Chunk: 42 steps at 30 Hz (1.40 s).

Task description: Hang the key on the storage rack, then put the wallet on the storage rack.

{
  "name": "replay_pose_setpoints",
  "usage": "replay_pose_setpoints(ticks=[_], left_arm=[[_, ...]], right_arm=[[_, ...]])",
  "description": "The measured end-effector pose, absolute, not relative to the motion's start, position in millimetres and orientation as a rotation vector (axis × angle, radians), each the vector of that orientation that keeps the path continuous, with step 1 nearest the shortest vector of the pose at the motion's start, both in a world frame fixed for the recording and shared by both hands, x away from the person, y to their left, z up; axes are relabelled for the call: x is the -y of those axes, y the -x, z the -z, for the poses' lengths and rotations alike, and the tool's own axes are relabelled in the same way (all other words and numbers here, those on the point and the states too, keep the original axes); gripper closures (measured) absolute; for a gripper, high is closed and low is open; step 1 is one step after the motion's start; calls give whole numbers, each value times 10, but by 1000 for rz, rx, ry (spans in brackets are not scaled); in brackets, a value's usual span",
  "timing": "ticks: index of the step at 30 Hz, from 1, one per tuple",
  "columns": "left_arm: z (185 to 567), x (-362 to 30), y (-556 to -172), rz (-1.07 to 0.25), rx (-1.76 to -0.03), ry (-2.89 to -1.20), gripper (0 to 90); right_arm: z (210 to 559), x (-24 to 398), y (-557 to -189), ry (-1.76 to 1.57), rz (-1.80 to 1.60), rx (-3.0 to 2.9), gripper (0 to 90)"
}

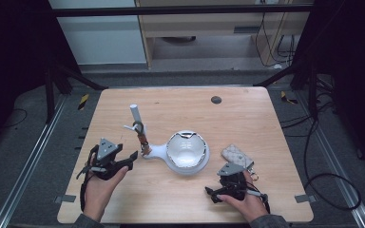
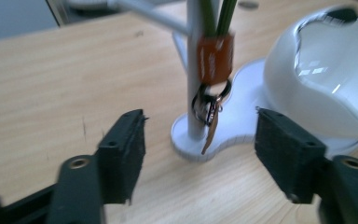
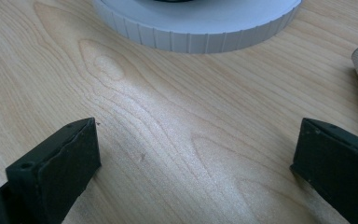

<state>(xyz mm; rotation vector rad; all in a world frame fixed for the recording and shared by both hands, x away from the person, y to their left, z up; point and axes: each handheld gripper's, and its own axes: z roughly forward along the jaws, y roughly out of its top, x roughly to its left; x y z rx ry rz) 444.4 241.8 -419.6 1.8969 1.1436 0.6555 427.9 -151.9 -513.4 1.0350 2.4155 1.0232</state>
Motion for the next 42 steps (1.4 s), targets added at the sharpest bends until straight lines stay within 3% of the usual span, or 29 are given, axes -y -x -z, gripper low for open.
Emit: replay_pose_setpoints(ticks=[5, 9, 12, 28, 36, 42], left_arm=[[4488, -2523, -4560, -606, -1202, -1979, 151], [4727, -2591, -4566, -563, -1208, -1983, 106], [4761, -2599, -4567, -541, -1205, -1999, 75], [4916, -2749, -4580, -546, -1289, -2018, 64], [4988, -2771, -4598, -536, -1321, -2013, 61], [5037, -2792, -4612, -521, -1343, -2012, 53]], right_arm=[[5135, 1517, -4265, -1049, -1021, -2405, 4], [5106, 1520, -4250, -1054, -1009, -2415, 60], [5032, 1550, -4230, -1042, -1027, -2405, 51], [4369, 1973, -4301, -1085, -907, -2338, 74], [4370, 2142, -4505, -1201, -761, -2395, 71], [4402, 2225, -4646, -1239, -708, -2451, 127]])
